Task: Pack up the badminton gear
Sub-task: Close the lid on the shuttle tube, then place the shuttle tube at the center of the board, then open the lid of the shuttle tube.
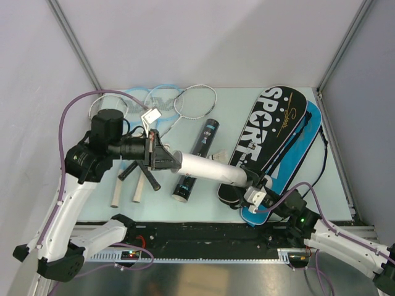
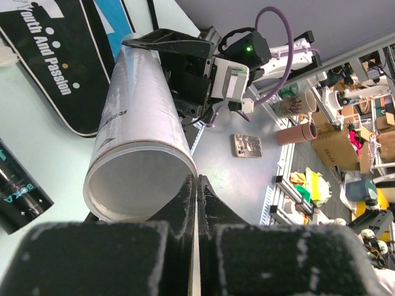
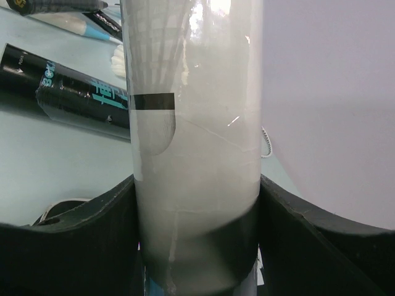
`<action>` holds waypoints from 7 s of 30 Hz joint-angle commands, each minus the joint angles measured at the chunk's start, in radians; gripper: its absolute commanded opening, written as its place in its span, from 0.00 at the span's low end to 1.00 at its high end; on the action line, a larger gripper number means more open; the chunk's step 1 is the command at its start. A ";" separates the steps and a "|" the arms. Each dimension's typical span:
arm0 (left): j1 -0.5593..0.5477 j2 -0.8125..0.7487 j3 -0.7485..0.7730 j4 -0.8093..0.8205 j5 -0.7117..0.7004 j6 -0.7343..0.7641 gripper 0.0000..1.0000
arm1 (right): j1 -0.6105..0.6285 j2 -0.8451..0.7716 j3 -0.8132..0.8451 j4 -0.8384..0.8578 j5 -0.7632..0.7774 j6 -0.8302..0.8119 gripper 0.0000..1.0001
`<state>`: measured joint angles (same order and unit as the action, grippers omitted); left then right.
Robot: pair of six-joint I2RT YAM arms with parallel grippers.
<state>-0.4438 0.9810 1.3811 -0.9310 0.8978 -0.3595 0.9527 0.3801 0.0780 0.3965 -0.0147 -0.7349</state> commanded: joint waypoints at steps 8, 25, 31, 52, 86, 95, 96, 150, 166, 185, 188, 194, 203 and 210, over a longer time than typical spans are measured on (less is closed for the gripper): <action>-0.051 0.047 0.023 0.019 0.124 -0.015 0.00 | -0.002 -0.106 0.003 0.140 -0.141 -0.029 0.26; -0.054 0.090 0.126 0.029 0.130 -0.022 0.51 | 0.026 -0.124 0.014 0.155 -0.144 -0.057 0.26; -0.043 0.138 0.222 0.030 0.100 -0.016 0.53 | 0.025 -0.086 0.011 0.184 -0.067 -0.041 0.26; 0.017 0.044 0.261 0.023 -0.239 0.026 0.41 | -0.009 -0.041 0.053 0.163 0.002 0.043 0.26; -0.052 0.169 0.059 0.029 -0.270 0.113 0.16 | -0.027 0.143 0.116 0.293 -0.004 0.091 0.23; 0.047 0.147 0.300 0.031 -0.582 0.091 0.49 | -0.060 0.159 0.129 0.215 0.116 0.285 0.24; 0.049 0.150 0.324 0.031 -0.607 0.093 0.54 | -0.063 0.170 0.148 0.185 0.157 0.324 0.24; 0.061 0.079 -0.336 0.327 -0.862 0.058 1.00 | -0.513 1.511 1.250 -0.288 0.378 1.330 0.90; -0.052 0.461 -0.098 0.251 -0.837 0.045 0.98 | -0.463 1.139 1.112 -0.483 0.303 1.153 1.00; -0.166 0.737 -0.105 0.251 -0.909 0.032 0.98 | -0.407 0.565 0.665 -0.323 0.078 0.927 0.98; -0.199 0.761 -0.138 0.254 -0.952 0.019 0.96 | -0.408 0.523 0.640 -0.317 0.089 0.912 0.98; -0.229 0.786 -0.182 0.267 -0.975 0.007 0.88 | -0.410 0.478 0.622 -0.297 0.084 0.837 0.98; -0.231 0.795 -0.179 0.266 -0.929 0.019 0.63 | -0.412 0.459 0.621 -0.283 0.097 0.804 0.97; -0.228 0.746 -0.161 0.240 -0.882 0.033 0.51 | -0.411 0.456 0.619 -0.260 -0.020 0.640 0.97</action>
<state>-0.6777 1.7691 1.2049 -0.6662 -0.0151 -0.3405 0.5411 0.8577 0.7002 0.0792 0.0532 0.0429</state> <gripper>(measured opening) 0.681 0.970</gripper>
